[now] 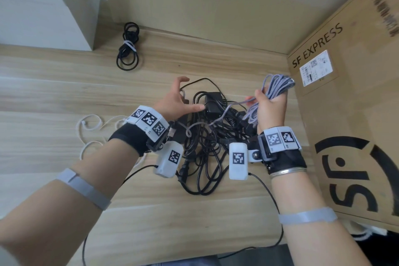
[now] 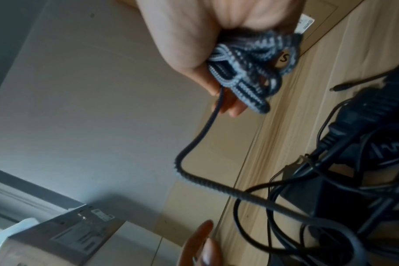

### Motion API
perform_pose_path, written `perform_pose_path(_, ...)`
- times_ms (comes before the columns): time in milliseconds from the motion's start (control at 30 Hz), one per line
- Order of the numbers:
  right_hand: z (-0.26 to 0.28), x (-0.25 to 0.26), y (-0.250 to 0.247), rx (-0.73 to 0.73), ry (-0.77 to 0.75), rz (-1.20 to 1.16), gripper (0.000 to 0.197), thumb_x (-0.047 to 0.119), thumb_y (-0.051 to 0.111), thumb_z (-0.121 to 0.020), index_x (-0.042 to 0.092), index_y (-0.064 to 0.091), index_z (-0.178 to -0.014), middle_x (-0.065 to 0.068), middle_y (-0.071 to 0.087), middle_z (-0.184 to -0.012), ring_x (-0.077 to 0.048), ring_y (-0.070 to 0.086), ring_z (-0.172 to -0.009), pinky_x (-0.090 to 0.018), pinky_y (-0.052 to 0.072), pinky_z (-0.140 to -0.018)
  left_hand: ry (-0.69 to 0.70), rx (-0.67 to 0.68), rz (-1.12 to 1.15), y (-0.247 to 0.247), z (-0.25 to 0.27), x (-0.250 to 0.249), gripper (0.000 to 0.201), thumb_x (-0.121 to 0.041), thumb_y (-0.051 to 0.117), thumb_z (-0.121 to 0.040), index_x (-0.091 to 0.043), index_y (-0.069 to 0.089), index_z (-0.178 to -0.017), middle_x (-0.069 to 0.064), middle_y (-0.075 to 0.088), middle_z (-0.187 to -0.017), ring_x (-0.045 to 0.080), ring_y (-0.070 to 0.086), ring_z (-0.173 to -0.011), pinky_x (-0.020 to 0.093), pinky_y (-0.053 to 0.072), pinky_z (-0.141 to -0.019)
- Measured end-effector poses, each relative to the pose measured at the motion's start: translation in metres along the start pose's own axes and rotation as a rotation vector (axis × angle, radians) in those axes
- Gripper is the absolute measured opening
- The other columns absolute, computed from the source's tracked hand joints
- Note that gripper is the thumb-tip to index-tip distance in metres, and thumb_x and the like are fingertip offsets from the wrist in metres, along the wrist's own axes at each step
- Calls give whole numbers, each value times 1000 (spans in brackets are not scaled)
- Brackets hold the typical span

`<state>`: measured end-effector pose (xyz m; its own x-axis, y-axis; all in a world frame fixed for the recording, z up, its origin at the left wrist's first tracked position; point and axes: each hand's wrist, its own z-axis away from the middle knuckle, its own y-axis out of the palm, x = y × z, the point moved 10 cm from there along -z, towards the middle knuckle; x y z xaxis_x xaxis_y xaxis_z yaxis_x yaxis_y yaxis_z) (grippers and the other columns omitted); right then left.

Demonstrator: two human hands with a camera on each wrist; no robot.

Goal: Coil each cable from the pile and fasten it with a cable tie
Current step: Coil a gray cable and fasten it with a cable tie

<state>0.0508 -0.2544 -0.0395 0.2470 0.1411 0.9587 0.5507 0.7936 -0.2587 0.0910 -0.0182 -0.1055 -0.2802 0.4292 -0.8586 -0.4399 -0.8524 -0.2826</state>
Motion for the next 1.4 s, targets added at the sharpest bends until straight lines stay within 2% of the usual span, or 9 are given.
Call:
perform_pose_path(67, 6, 6, 13, 73, -43, 12, 23, -2, 49, -91, 19, 42, -95, 0, 55, -79, -8, 60, -53, -34, 54, -66, 0, 82, -95, 12, 1, -1, 66, -35, 72, -74, -24, 37, -129, 2, 51, -79, 8, 47, -60, 21, 41, -54)
perform_pose_path(200, 18, 9, 37, 212, -73, 35, 17, 7, 56, -89, 21, 51, -98, 5, 57, -69, -8, 56, -55, -40, 54, -72, -11, 170, -344, 25, 2, 2, 33, -45, 59, -84, -22, 57, -108, -6, 51, -85, 8, 48, -72, 23, 38, -71)
perform_pose_path(333, 27, 15, 53, 320, -111, -14, 18, 1, 58, -87, 18, 53, -86, 5, 53, -58, -8, 50, -48, -31, 50, -65, -64, 253, -446, 37, 2, 11, 37, -35, 48, -93, -23, 47, -128, -2, 65, -104, 9, 52, -73, 23, 42, -68)
perform_pose_path(467, 32, 18, 60, 370, -101, -60, 22, 3, 60, -87, 17, 50, -73, 7, 49, -44, -8, 49, -44, -43, 49, -71, -134, 350, -399, 49, 4, 22, 46, -18, 38, -95, -24, 32, -140, -3, 71, -100, 7, 52, -62, 20, 41, -55)
perform_pose_path(733, 31, 8, 58, 360, -63, 31, 20, 13, 62, -87, 18, 51, -72, 6, 51, -44, -12, 52, -46, -44, 50, -71, -172, 304, -69, 41, -1, 30, 49, -35, 71, -78, -26, 52, -122, 1, 56, -71, 13, 40, -53, 25, 33, -52)
perform_pose_path(867, 34, -9, 63, 396, 13, 262, 18, 23, 66, -85, 17, 55, -72, 2, 60, -63, -19, 60, -67, -43, 51, -81, -84, 189, -34, 27, -5, 15, 20, -31, 71, -78, -26, 63, -96, 4, 64, -91, 10, 41, -54, 23, 34, -53)
perform_pose_path(1067, 52, -24, 81, 529, 87, 430, 25, 30, 69, -83, 9, 66, -96, 4, 64, -77, -7, 59, -71, -17, 45, -61, 81, 148, -169, 25, 3, -16, 11, -25, 64, -85, -21, 64, -95, -7, 60, -83, 3, 50, -64, 15, 39, -57)
perform_pose_path(1200, 47, -30, 75, 419, 130, 394, 22, 19, 70, -81, 4, 67, -96, -12, 70, -91, -25, 69, -83, -42, 55, -81, 79, 182, -109, 29, 7, -14, 17, -18, 62, -86, -19, 58, -102, -5, 62, -88, 1, 51, -65, 7, 41, -55)
perform_pose_path(1400, 41, -17, 64, 321, 74, 227, 14, 11, 63, -86, 15, 51, -92, -3, 64, -74, -16, 65, -62, -32, 55, -65, 115, 219, 28, 35, 11, -14, 51, 12, 42, -82, -21, 42, -121, -4, 45, -85, 13, 41, -66, 27, 38, -62)
